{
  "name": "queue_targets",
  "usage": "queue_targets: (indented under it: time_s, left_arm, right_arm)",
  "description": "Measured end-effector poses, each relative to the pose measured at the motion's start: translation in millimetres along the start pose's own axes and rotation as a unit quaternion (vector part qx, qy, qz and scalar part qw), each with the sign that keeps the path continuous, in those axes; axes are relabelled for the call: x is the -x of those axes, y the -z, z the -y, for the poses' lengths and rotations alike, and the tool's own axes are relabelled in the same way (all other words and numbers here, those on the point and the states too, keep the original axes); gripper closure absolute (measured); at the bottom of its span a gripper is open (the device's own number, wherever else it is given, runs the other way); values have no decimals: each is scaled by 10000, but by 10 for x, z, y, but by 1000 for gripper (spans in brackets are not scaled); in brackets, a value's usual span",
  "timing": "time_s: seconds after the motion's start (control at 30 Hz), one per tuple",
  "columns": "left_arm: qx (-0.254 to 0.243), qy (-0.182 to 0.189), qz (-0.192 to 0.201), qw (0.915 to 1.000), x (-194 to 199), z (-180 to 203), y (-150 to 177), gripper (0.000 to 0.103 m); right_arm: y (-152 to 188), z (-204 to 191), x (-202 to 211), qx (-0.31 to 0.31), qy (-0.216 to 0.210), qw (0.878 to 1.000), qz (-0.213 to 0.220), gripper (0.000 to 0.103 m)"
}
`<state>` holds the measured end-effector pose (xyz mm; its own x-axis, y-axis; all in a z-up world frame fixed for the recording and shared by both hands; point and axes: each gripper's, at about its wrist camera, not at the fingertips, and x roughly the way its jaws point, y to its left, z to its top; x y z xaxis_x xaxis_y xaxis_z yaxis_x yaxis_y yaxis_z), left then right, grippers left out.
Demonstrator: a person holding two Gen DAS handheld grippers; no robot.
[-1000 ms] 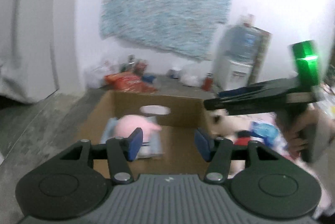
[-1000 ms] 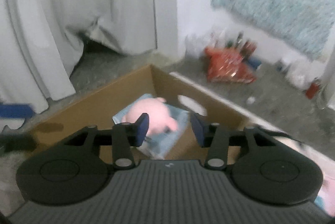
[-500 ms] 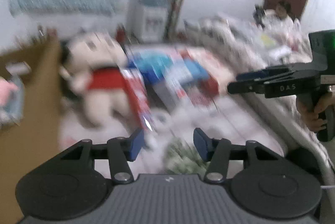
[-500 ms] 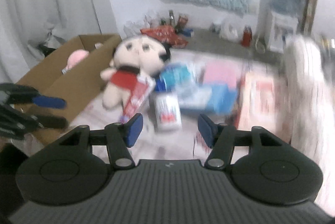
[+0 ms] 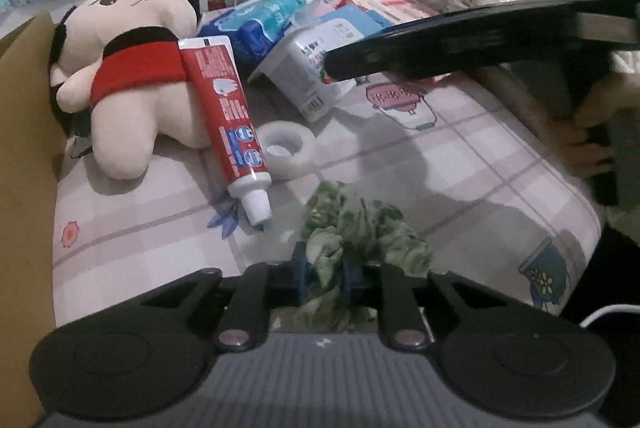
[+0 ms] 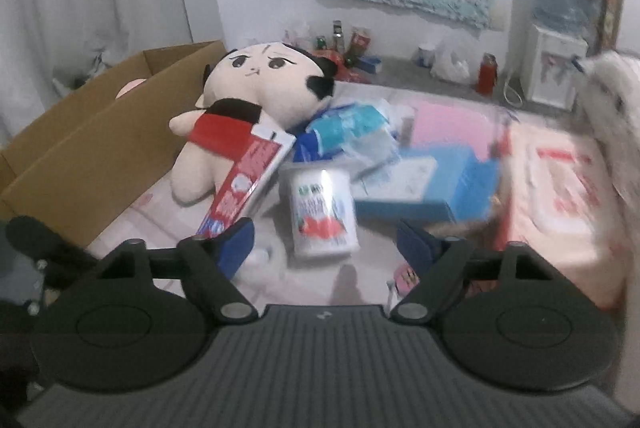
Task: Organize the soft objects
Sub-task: 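Grasp the green scrunchie with the left tool while the right tool grasps the yogurt cup, then drop the scrunchie into the box with the left tool while the right tool places the yogurt cup there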
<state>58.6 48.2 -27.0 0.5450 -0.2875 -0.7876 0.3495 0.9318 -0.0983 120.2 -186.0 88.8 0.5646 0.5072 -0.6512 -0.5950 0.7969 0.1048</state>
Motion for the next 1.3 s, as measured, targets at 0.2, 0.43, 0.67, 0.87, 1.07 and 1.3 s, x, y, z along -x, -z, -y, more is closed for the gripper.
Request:
queue_targets:
  time_s: [0.2,0.43,0.67,0.87,1.07,1.3]
  left_arm:
    - [-225,-56,390,9990,60,41,118,88]
    - [-148,29,420,9990,131,-29,151,88]
    - [-125,-86,601,9981,342,-16,180,88]
    - [-100,-268,902,9955,741,76,157,88]
    - [321,-298,1541,9871,1475,-37,139,88]
    - [703,-1398,2024,9667,2224,-701,-46,88]
  right_arm:
    - [-88,3,-484,-252,11,9995,-165,56]
    - [8,-105,-747,-157,90,9992,-365,57]
    - [177,-104,-353,-693,166,9974,-83,57]
    - [304,-19,297,-1206,80,9918,407,57]
    - [192,-133,827,-1335,-311,9863,923,57]
    - [-303,-540,783,-1173,-1114,9797,1180,57]
